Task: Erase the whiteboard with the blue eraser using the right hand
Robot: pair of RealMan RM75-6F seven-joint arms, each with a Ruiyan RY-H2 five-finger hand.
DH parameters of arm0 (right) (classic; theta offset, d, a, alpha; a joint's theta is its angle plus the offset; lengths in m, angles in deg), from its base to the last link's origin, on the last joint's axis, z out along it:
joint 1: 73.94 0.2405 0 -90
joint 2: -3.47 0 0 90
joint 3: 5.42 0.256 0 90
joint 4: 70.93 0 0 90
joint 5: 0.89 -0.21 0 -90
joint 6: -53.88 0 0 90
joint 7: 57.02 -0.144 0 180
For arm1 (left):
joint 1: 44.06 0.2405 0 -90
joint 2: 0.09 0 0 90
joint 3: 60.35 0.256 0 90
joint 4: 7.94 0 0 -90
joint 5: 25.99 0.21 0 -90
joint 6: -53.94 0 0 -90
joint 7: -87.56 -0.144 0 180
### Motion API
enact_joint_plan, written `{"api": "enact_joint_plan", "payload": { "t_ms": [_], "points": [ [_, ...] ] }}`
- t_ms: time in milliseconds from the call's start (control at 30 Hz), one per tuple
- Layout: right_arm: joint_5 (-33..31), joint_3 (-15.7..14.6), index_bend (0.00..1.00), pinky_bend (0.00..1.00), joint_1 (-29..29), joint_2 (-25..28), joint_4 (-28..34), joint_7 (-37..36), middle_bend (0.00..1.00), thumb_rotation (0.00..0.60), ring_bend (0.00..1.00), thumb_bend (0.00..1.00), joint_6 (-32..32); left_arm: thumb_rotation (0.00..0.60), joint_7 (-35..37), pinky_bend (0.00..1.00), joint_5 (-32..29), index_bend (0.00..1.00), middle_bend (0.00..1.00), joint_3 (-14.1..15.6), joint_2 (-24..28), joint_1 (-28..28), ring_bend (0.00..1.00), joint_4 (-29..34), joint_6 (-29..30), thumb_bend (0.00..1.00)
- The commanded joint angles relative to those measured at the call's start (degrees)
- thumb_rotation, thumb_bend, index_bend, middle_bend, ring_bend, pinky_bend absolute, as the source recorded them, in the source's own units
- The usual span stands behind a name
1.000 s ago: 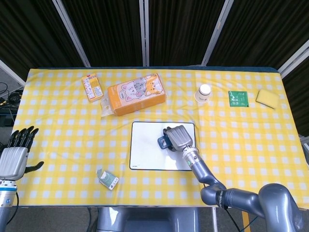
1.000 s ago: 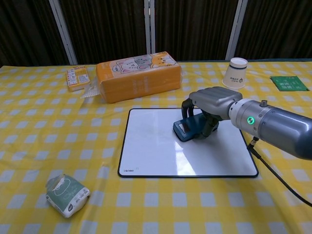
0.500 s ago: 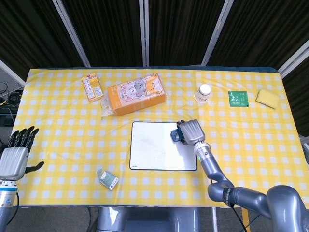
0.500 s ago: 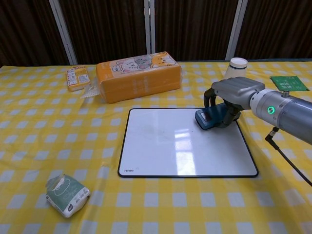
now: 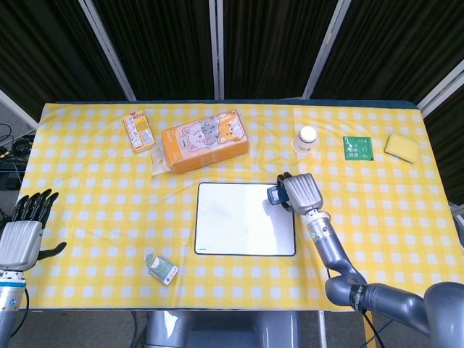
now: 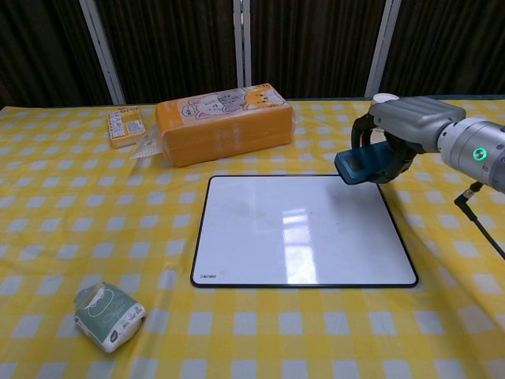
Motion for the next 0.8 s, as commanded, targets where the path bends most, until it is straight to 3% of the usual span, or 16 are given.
{"api": "enact_joint_plan", "payload": {
  "t_ms": [33,233,600,700,800],
  "points": [
    [0.7,-1.0,0.86,0.77,-1.0,1.9,2.0,1.3,0.74,0.600,0.75,0.54,-0.8,0.600,0.1,0.00,0.0,0.00,0.00,0.0,0.1,0.1,0.00,0.0,0.0,0.11],
    [2.0,-2.9,0.86,0.76,-4.9,5.9,6.7,0.4,0.74,0.600,0.75,0.54,-4.3,0.600,0.3,0.00,0.3,0.00,0.00,0.2,0.3,0.2,0.00,0.2,0.3,0.11],
    [4.7,-5.9,0.84,0.68,-10.9,9.2,7.4,-6.3,0.68,0.600,0.70,0.49,-6.9,0.600,0.0,0.00,1.7,0.00,0.00,0.7,0.4,0.3,0.00,1.1,0.9,0.11],
    [5.4,-6.5,0.80,0.59,-11.8,9.4,7.2,-7.5,0.63,0.600,0.64,0.44,-6.8,0.600,-0.2,0.00,2.0,0.00,0.00,0.8,0.4,0.4,0.00,1.4,1.0,0.11],
    [5.8,-7.3,0.69,0.43,-12.6,9.6,7.0,-8.1,0.51,0.600,0.52,0.37,-6.3,0.600,-0.3,0.00,2.2,0.00,0.00,0.9,0.4,0.4,0.00,1.5,1.2,0.11]
  ]
}}
